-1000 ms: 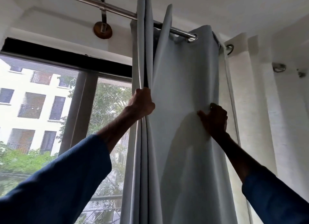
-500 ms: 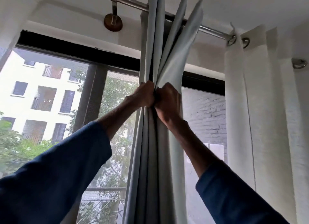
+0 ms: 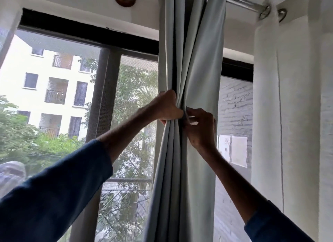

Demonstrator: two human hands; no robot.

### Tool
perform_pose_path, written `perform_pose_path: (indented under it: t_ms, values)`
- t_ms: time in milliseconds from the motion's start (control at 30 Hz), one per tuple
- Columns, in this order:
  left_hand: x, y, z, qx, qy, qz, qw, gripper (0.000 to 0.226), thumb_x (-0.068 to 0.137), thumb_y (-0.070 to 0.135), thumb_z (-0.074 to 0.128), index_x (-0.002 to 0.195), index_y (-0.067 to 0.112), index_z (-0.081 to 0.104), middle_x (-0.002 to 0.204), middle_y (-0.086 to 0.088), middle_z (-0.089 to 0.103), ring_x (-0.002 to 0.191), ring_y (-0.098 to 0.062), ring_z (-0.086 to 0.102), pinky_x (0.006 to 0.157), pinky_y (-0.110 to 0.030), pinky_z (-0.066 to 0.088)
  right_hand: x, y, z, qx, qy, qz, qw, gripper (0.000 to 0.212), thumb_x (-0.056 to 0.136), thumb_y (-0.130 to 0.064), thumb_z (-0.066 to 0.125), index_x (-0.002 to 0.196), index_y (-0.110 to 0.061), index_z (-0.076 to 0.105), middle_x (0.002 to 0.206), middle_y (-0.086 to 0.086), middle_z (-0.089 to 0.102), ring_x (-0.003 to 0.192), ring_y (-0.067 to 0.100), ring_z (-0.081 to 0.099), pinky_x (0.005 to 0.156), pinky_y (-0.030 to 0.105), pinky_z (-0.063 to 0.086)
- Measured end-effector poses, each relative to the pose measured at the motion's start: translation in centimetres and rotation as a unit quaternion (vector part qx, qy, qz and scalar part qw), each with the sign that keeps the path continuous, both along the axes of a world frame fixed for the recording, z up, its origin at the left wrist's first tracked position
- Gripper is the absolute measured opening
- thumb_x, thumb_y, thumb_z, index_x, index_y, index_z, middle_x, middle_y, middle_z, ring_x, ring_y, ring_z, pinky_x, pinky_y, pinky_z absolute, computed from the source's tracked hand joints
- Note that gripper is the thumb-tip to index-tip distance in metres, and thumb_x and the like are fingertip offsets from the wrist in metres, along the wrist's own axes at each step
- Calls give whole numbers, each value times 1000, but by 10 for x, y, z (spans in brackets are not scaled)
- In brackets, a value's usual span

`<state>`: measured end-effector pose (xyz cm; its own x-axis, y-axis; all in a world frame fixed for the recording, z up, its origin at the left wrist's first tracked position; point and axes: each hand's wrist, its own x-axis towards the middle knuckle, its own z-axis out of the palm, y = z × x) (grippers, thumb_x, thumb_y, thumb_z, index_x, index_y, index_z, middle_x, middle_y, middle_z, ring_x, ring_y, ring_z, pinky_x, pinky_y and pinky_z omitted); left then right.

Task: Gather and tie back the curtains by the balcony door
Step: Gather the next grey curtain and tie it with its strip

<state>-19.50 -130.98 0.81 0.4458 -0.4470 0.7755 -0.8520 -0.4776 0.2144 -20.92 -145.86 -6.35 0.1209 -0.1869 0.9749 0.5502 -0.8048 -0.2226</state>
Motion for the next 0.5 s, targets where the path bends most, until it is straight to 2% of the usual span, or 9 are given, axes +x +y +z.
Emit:
perform_pose_path:
  t_ms: [33,133,200,267,300,400,467,500]
  values:
    - [0,0,-8,3,-6,0,1000,38,82,12,73,66,11,39,63,-4,47,44,-15,46,29,-11,29,-2,0,-8,9,18,14,1000,13,86,-19,76,97,-16,81,79,-7,74,68,-6,70,58,13,48]
    - [4,-2,-31,1,-19,1,1000,39,81,13,73,65,13,37,64,0,41,50,-11,36,29,-14,27,-10,2,-29,56,67,105,991,11,84,-13,76,91,-20,81,73,-2,76,63,0,66,58,25,50]
    - [10,-3,-40,-15,-22,8,1000,35,81,16,71,66,12,39,65,2,38,55,-11,31,34,-14,24,-13,4,-39,90,96,151,980,23,81,-8,79,98,-23,82,75,-1,77,63,5,65,60,31,54]
    - [14,-4,-43,-42,6,1,999,31,85,17,65,67,12,40,66,2,38,56,-12,31,40,-21,25,-14,5,-46,83,115,149,979,32,81,-5,77,104,-27,81,83,-6,79,71,7,72,67,36,62]
    - [14,-6,-43,-59,24,-10,998,30,87,17,60,65,12,41,65,1,39,53,-13,31,42,-20,24,-14,6,-49,57,114,130,983,30,83,-7,77,104,-28,81,87,-9,79,74,7,74,69,36,64]
    - [6,-12,-42,-91,47,-50,993,43,91,35,54,56,13,42,53,1,39,43,-14,30,45,-20,27,-17,9,-55,0,103,65,993,30,80,-6,77,103,-25,79,93,-16,76,77,-1,72,69,23,60]
    - [2,-15,-43,-81,25,-24,996,50,90,45,62,58,14,42,52,3,40,45,-13,34,45,-20,29,-20,8,-55,-20,101,31,994,25,77,-5,76,96,-21,77,90,-17,73,79,-5,69,71,12,52]
    - [2,-16,-44,-70,1,2,998,46,88,40,69,61,13,41,56,4,40,51,-14,38,46,-22,31,-23,6,-53,-28,111,27,993,21,77,-6,76,92,-20,77,89,-16,74,80,-5,68,73,11,51]
